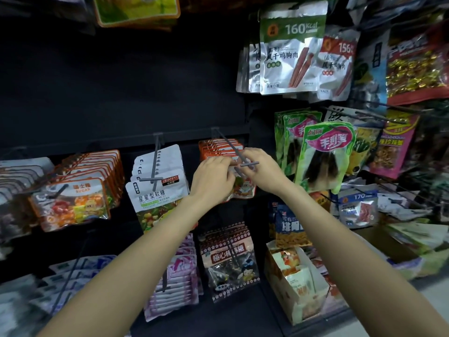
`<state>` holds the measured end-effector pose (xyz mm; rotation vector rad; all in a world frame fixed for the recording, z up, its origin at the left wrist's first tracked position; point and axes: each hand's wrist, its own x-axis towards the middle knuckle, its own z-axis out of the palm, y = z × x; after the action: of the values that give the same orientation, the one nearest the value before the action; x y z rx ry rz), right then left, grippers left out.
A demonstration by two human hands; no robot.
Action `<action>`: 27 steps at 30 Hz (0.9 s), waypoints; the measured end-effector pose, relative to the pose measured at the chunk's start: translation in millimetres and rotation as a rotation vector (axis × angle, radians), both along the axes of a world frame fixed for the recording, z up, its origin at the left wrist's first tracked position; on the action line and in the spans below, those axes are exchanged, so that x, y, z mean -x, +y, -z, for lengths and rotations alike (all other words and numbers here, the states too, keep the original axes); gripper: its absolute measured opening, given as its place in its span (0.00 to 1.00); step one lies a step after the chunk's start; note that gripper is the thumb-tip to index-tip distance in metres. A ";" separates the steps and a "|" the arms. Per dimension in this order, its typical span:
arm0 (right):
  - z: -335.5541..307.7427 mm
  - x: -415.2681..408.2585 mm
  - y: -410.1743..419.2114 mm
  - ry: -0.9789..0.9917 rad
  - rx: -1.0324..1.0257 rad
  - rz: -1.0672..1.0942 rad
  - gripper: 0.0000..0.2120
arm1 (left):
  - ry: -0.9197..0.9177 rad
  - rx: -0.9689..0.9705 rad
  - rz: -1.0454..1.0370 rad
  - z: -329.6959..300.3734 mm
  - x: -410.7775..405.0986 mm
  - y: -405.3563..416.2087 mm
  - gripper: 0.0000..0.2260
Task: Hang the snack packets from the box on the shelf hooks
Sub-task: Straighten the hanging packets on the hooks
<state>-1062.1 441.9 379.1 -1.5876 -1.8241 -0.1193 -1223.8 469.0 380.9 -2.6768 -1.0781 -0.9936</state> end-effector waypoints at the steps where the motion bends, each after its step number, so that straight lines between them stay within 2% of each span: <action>1: -2.3 1.6 -0.2 0.000 0.023 -0.024 0.02 | -0.001 -0.001 -0.005 -1.2 -0.8 1.3 0.14; 8: -12.8 1.6 -4.2 -0.003 0.136 -0.066 0.02 | 0.183 0.072 -0.096 -1.1 -0.8 11.3 0.22; 12: -16.0 3.0 -4.6 -0.039 0.080 -0.081 0.06 | 0.175 0.086 -0.093 -1.4 0.2 9.7 0.22; 17: -17.8 0.4 -0.1 0.021 0.186 -0.124 0.05 | 0.148 0.129 -0.098 -5.4 -4.5 11.3 0.26; 21: -15.3 -3.5 -1.1 0.004 0.196 -0.140 0.04 | 0.163 0.119 -0.081 -6.5 -7.5 9.3 0.25; 25: -10.8 -5.9 -5.5 -0.054 0.195 -0.097 0.15 | 0.183 0.093 -0.090 -0.7 -7.8 4.8 0.25; 27: -9.0 -5.5 -9.4 -0.083 0.174 -0.071 0.15 | 0.168 0.072 -0.089 1.7 -6.6 1.2 0.26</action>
<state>-1056.6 432.5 388.1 -1.6548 -1.9991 0.0068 -1217.2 470.2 379.2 -2.6825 -1.2069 -0.7146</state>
